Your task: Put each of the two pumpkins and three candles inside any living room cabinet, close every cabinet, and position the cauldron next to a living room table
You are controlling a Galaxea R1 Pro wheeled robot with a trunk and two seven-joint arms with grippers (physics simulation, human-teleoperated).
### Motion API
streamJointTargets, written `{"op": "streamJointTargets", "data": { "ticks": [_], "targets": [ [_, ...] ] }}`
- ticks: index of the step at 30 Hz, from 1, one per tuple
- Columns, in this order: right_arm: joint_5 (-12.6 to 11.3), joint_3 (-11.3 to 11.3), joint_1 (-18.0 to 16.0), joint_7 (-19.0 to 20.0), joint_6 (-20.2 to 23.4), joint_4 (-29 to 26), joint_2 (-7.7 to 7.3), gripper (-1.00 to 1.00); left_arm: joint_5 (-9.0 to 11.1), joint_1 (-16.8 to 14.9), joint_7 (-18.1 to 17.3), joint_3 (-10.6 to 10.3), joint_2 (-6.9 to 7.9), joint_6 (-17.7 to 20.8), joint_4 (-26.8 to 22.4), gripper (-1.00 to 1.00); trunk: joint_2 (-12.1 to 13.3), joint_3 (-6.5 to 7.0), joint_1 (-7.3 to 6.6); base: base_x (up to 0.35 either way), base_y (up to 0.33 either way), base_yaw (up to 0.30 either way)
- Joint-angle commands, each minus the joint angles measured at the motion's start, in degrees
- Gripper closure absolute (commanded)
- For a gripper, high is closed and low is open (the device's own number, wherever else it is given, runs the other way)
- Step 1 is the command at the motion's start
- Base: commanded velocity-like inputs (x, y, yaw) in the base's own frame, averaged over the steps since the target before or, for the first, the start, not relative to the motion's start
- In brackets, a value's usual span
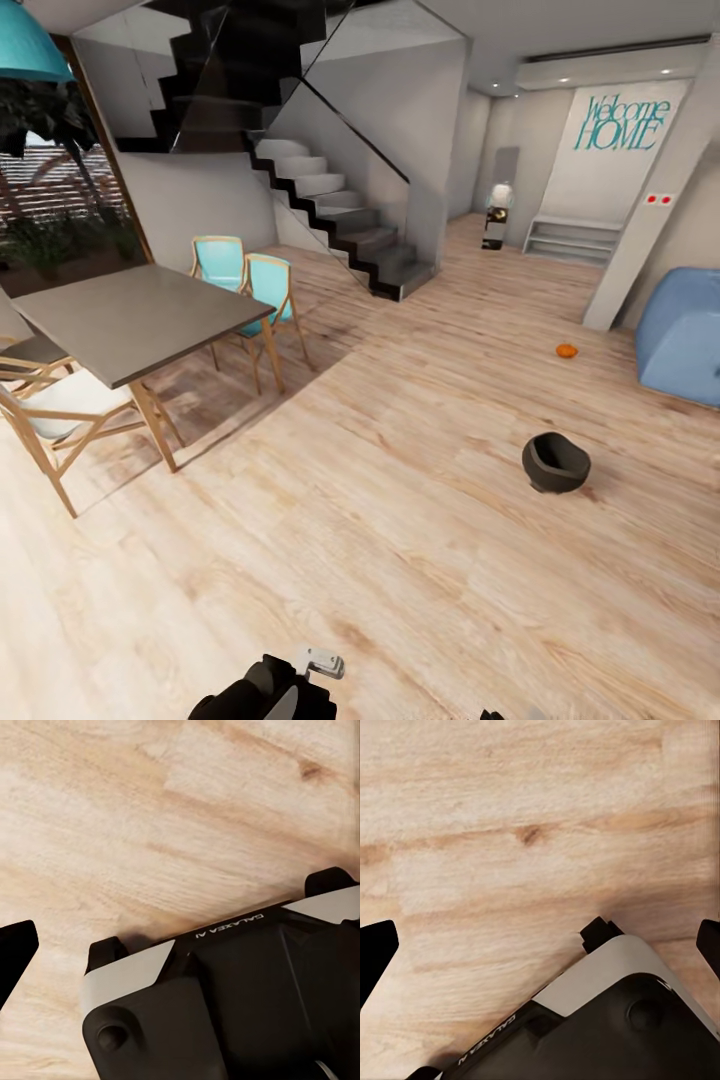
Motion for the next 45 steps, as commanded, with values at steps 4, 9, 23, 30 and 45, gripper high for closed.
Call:
{"op": "streamJointTargets", "data": {
  "ticks": [4, 9, 23, 30, 45],
  "targets": [
    [-0.2, 0.3, 0.0, -0.4, 0.3, -0.1, -0.02, -1.0, 0.6, 0.0, 0.5, -0.3, 0.05, 0.1, -0.1, -1.0, -0.1, -0.07, 0.01, 0.0, 0.0, -0.28],
    [-0.2, 0.3, 0.0, -0.4, 0.3, -0.1, -0.02, -1.0, 0.6, 0.0, 0.4, -0.4, 0.05, 0.0, -0.1, -1.0, -0.1, -0.07, 0.01, 0.0, 0.0, -0.28],
    [-0.2, 0.3, 0.0, -0.5, 0.3, -0.1, -0.02, -1.0, 0.6, 0.0, 0.6, -0.4, 0.05, -0.2, -0.1, -1.0, -0.1, -0.07, 0.01, 0.057, 0.0, -0.28],
    [-0.2, 0.2, 0.0, -0.5, 0.3, -0.1, -0.02, -1.0, 0.6, 0.0, 0.6, -0.4, 0.05, -0.2, -0.1, -1.0, -0.1, -0.07, 0.01, 0.105, 0.0, -0.28],
    [-0.2, 0.2, 0.0, -0.5, 0.3, -0.1, -0.02, -1.0, 0.5, 0.0, 0.6, -0.3, 0.25, -0.4, 0.0, -1.0, -0.1, -0.07, 0.01, 0.216, 0.097, -0.28]
  ]
}}
